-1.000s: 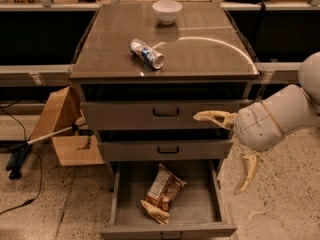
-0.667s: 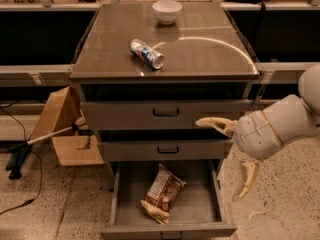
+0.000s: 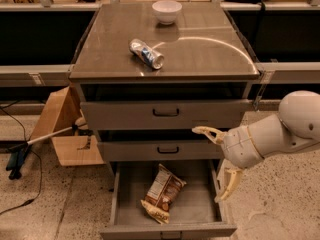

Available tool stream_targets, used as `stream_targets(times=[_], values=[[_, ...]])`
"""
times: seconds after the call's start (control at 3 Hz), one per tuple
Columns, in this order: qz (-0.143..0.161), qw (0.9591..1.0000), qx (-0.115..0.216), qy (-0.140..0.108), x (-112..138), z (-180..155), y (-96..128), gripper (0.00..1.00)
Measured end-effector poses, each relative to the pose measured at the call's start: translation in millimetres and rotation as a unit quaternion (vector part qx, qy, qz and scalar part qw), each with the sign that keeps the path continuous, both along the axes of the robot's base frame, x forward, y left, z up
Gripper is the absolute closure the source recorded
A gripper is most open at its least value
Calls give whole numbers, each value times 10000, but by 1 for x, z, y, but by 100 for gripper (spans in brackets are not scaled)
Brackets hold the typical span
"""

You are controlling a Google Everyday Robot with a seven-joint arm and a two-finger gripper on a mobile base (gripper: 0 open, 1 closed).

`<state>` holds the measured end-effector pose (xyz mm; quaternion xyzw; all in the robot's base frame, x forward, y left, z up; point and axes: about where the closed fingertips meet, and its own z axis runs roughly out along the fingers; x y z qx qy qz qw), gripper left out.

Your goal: Pick brown chip bag from bottom drawer and place on counter

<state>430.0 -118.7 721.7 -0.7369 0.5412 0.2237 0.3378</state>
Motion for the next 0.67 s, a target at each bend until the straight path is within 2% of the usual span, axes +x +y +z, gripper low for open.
stream_targets(times=[0.33,0.67], values=[[-370,9990,-254,39,18,-41,1,0],[-589,9975,-393,83,26,-62,0,0]])
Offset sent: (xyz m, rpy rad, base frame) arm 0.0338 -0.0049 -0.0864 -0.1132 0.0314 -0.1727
